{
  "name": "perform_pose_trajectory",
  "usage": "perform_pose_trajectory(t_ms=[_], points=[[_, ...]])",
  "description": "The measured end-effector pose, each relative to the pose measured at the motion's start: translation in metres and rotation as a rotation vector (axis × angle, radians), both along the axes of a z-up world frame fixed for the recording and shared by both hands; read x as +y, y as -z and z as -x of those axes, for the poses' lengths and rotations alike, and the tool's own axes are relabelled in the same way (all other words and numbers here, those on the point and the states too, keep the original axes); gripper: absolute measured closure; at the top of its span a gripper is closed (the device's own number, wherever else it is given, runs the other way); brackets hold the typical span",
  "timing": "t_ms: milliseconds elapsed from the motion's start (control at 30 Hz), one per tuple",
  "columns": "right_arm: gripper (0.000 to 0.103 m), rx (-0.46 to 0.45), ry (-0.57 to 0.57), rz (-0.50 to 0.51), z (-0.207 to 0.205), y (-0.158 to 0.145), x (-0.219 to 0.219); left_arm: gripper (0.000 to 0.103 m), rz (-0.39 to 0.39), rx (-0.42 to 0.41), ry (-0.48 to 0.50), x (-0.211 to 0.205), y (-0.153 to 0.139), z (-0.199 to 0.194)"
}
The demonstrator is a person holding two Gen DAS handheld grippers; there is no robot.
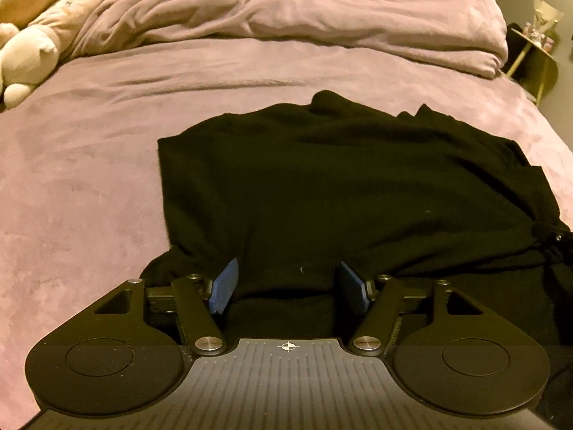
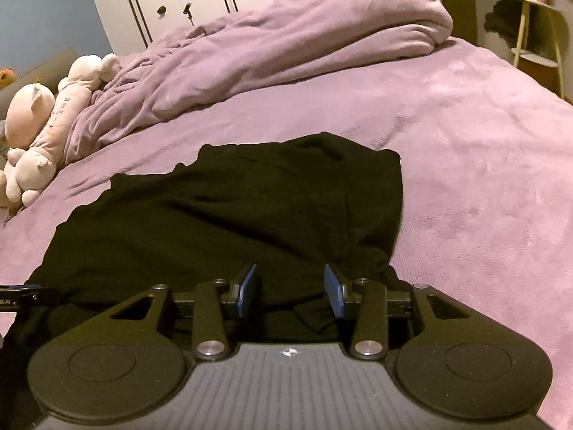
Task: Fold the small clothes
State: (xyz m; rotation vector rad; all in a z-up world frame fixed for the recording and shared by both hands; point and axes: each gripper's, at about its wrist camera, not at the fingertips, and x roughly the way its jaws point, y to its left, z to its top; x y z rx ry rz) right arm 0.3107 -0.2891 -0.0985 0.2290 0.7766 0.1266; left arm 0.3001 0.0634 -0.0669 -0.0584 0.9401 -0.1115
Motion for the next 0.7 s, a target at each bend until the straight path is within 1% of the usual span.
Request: perform_pose_trajectory(t_ms=[167, 333, 533, 700], points=[[0.061, -0.003, -0.046, 0.067, 0.003, -0.001, 0.008, 0.034, -0.003, 0.004, -0.006, -0.001, 0.000, 0.000], [0.061, 0.008, -0.077, 0.075, 0.002, -0.004, 0.006, 0.034, -0.020, 0.006, 0.000, -0.002, 0.000, 0.001], [0.061, 0.005, -0.087, 0.115, 0.005, -0.005, 0.010, 0.033, -0.041, 0.012, 0.007, -0.004, 0.000, 0.003], [0.061, 0.008, -0.106, 0.191, 0.006, -0.007, 0.020, 0.033, -0.039, 0.018, -0.008, -0.003, -0.005, 0.007]])
